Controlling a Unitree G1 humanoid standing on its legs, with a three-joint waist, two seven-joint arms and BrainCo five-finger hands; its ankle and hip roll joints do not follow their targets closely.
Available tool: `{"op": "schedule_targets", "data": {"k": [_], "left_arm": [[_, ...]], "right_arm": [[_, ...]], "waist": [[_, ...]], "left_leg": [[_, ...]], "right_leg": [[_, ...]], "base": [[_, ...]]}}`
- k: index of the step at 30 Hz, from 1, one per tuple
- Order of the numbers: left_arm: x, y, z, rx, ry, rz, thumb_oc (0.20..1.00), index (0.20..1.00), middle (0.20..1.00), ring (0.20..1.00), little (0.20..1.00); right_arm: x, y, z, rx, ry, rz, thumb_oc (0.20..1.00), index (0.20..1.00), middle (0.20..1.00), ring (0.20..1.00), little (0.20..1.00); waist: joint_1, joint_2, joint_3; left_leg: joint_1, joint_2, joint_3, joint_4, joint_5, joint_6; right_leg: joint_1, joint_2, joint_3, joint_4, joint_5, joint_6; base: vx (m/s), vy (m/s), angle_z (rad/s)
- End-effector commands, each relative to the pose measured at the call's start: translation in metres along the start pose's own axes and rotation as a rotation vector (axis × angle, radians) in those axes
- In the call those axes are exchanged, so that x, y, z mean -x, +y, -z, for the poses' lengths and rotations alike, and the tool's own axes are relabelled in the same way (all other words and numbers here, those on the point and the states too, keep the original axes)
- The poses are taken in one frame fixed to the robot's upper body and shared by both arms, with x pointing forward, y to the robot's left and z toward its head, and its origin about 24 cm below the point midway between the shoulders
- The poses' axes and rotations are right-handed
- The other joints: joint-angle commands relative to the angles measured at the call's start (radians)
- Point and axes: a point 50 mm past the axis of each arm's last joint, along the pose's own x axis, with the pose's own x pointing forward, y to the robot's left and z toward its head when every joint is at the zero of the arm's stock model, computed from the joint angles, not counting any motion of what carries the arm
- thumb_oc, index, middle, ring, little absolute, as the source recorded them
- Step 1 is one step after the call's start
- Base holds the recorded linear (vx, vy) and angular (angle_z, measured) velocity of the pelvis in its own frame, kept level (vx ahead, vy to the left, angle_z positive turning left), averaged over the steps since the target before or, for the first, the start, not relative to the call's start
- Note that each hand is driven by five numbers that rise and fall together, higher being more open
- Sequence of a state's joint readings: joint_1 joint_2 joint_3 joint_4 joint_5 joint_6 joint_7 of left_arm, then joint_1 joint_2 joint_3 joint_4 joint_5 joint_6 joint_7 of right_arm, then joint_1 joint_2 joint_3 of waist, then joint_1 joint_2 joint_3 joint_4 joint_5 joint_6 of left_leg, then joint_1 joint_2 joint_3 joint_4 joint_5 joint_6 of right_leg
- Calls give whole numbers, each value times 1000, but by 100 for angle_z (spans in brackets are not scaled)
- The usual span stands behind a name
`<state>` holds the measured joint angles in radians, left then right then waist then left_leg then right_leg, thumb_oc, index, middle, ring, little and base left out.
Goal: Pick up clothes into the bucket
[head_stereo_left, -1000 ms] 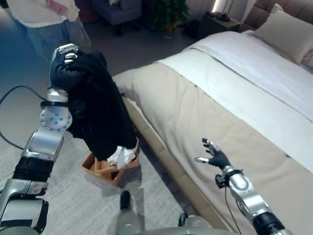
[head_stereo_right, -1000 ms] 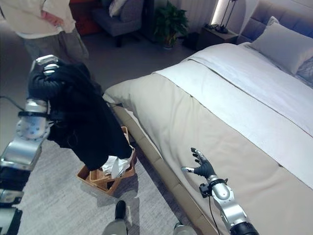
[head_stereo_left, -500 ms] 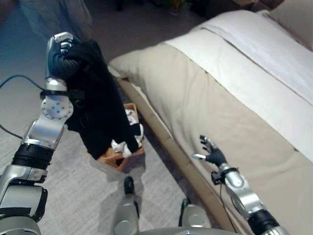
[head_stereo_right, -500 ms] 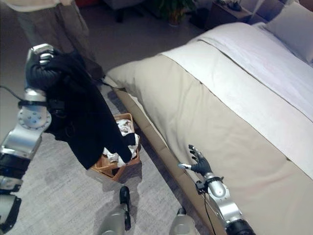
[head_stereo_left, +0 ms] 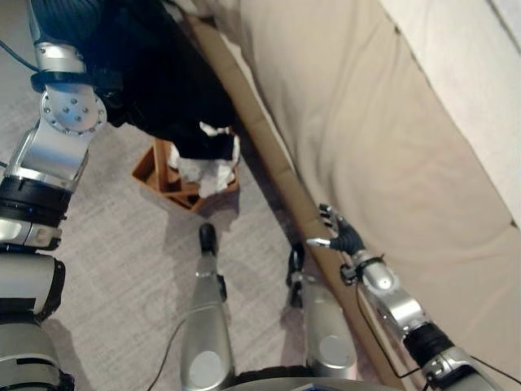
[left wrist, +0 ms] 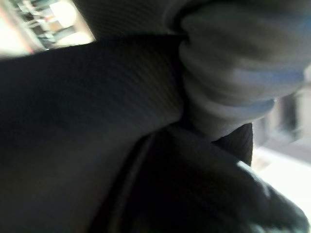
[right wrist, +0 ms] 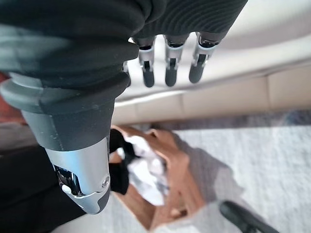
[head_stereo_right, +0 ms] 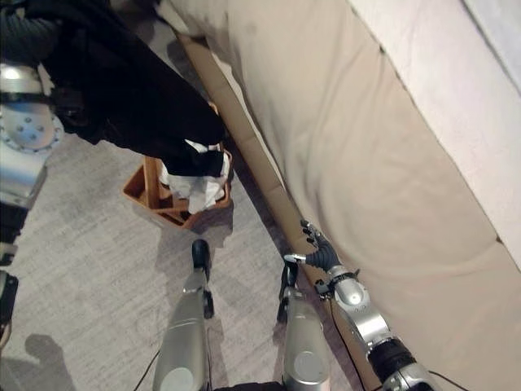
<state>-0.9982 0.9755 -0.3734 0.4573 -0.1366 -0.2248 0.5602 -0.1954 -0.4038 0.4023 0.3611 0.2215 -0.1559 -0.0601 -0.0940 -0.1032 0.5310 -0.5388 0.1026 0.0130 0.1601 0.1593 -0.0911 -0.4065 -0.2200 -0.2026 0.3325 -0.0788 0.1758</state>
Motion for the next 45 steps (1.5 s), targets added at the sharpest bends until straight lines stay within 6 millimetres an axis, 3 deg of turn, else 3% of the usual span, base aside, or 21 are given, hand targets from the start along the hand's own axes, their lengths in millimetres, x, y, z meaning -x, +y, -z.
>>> {"op": "schedule_targets", "data": {"k": [1,5,8,9,11,12,23,32,33,43,44,45], "left_arm": [[-30,39,-28,28,-106,-188,200,200,200,200,200],[-23,34,1,-30,19,-186,200,200,200,200,200],[-16,32,11,-31,63,-205,200,200,200,200,200],[-16,32,12,-32,64,-206,200,200,200,200,200],[-9,33,22,-61,101,-225,200,200,200,200,200],[-8,35,24,-74,110,-227,200,200,200,200,200],[3,48,66,-304,273,-164,200,200,200,200,200],[-3,43,57,-295,236,-143,200,200,200,200,200],[0,42,63,-296,266,-133,200,200,200,200,200],[2,35,61,-306,242,-70,200,200,200,200,200],[1,35,62,-324,247,-57,213,213,213,213,213],[-2,33,58,-326,231,-53,592,592,592,592,592]], "right_arm": [[-2,2,-24,-52,-149,12,1000,1000,1000,1000,1000],[1,0,-21,-42,-151,29,1000,1000,1000,1000,1000],[6,-7,-16,-23,-140,62,1000,1000,1000,1000,1000],[6,-7,-16,-21,-139,61,1000,1000,1000,1000,1000],[9,-11,-15,-25,-144,90,1000,1000,1000,1000,1000],[10,-12,-14,-22,-146,97,1000,1000,1000,1000,1000],[10,-12,-26,-26,-208,75,1000,1000,1000,1000,1000],[17,-20,-34,-14,-255,88,1000,1000,1000,1000,1000],[17,-19,-34,-12,-252,83,1000,1000,1000,1000,1000],[21,-24,-35,15,-257,72,1000,1000,1000,1000,1000],[21,-26,-33,25,-250,74,1000,1000,1000,1000,1000],[22,-27,-33,28,-247,77,1000,1000,1000,1000,1000]], "waist": [[-1,-46,-14],[-13,-60,-11],[-14,-69,-11],[-13,-65,-11],[-21,-83,-11],[-20,-83,-11],[-39,-121,-11],[-60,-140,-11],[-65,-143,-11],[-70,-134,-11],[-74,-131,-11],[-74,-128,-11]], "left_leg": [[-11,22,6,198,-182,9],[-118,27,-12,226,-177,13],[-163,27,-23,233,-177,18],[-149,32,-31,240,-210,10],[-197,33,-31,238,-179,20],[-188,37,-42,244,-213,13],[-240,46,-45,248,-214,14],[-304,45,-46,285,-234,22],[-306,46,-45,289,-235,23],[-326,42,-35,309,-244,29],[-325,40,-34,310,-245,29],[-329,39,-35,314,-246,29]], "right_leg": [[-14,-67,-4,-91,167,41],[-110,-58,-9,-65,158,34],[-155,-51,-13,-57,154,32],[-144,-45,-5,-48,129,42],[-185,-46,-17,-60,154,32],[-175,-35,-10,-54,129,42],[-210,-23,-19,-86,152,48],[-256,-14,-16,-91,161,50],[-261,-14,-13,-88,160,49],[-290,-20,-1,-77,157,48],[-290,-21,0,-75,157,48],[-292,-22,-1,-72,156,49]], "base": [[-48,-53,10],[-45,-35,3],[14,-41,5],[0,0,0],[1,-20,1],[78,-41,-1],[8,1,-2],[-8,10,-2],[0,0,0],[-7,30,-4],[0,0,0],[-20,38,-1]]}}
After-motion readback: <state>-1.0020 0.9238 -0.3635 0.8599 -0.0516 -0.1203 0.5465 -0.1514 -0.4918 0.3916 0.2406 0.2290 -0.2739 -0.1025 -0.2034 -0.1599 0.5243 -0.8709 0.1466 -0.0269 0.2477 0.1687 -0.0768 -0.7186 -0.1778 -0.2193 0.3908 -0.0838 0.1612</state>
